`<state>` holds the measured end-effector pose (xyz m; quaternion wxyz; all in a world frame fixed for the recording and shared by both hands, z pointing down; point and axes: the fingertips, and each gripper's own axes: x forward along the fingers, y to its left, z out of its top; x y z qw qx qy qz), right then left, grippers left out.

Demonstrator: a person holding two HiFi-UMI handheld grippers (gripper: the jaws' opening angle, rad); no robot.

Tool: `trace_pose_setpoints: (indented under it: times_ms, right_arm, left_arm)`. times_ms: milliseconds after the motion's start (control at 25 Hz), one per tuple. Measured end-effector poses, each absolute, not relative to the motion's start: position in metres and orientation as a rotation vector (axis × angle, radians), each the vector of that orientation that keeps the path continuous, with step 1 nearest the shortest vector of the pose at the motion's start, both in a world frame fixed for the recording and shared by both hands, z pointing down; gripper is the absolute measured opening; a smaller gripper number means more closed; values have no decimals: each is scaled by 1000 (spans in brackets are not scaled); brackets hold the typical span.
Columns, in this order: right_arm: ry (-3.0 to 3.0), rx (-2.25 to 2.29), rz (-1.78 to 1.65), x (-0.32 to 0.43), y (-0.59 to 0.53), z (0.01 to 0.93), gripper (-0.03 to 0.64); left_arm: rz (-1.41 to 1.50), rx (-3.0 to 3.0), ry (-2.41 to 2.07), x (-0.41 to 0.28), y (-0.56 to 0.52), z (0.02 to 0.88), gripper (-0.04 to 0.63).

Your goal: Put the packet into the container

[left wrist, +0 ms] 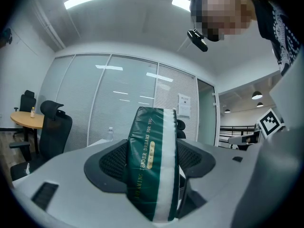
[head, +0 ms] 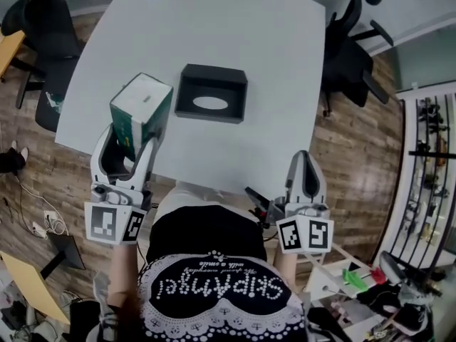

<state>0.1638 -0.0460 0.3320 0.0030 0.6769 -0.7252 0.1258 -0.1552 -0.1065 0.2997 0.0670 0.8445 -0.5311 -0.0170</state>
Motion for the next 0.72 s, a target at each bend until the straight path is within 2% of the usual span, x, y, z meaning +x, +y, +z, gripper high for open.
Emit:
trace_pose_setpoints:
  times_ms: [720]
  right_arm:
    - [-2188, 2256, 366, 176, -52, 314, 38]
  left_arm:
    - [-81, 2570, -1539, -155, -137, 291, 344]
